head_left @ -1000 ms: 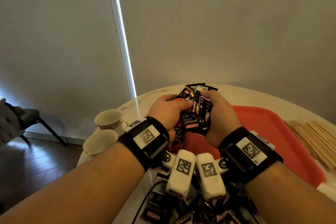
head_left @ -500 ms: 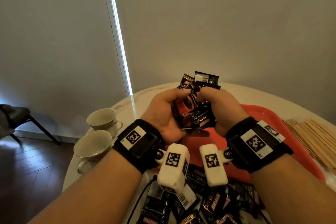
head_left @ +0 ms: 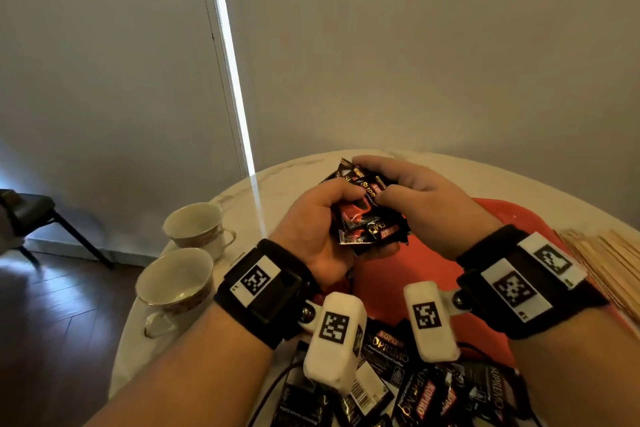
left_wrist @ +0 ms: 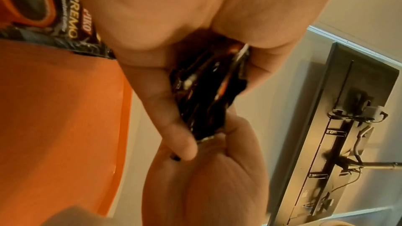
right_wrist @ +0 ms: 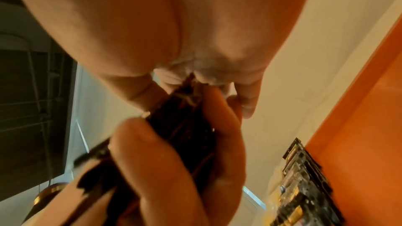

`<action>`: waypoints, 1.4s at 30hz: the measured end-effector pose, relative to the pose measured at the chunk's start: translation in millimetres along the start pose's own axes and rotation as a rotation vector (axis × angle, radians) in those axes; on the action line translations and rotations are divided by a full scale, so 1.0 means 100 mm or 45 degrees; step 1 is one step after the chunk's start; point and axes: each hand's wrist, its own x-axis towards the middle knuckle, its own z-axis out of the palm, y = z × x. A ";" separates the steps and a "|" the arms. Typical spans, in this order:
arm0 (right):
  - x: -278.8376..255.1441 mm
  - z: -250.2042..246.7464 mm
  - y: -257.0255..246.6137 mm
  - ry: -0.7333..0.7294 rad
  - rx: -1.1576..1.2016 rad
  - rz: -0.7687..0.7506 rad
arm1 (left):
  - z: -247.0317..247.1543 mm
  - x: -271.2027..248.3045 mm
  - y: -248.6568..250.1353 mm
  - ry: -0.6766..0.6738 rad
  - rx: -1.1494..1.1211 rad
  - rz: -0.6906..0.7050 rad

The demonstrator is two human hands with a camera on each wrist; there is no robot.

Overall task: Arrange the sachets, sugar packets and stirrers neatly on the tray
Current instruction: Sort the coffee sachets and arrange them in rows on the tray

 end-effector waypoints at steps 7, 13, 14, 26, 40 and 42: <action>-0.04 0.02 0.00 -0.119 0.045 0.006 | -0.09 -0.07 0.03 -0.018 0.000 -0.039; -0.06 0.03 0.01 -0.237 0.144 0.004 | -0.14 -0.09 0.05 0.041 -0.027 0.002; -0.06 0.02 0.00 -0.234 0.160 0.004 | -0.14 -0.09 0.04 0.051 -0.027 0.019; 0.04 0.11 0.12 0.227 0.379 0.077 | -0.20 -0.07 0.09 0.221 0.009 0.167; 0.03 0.10 0.01 0.347 0.818 0.364 | -0.20 -0.09 0.06 0.211 0.113 0.256; 0.02 0.12 0.00 0.356 0.849 0.373 | -0.20 -0.10 0.07 0.219 0.104 0.257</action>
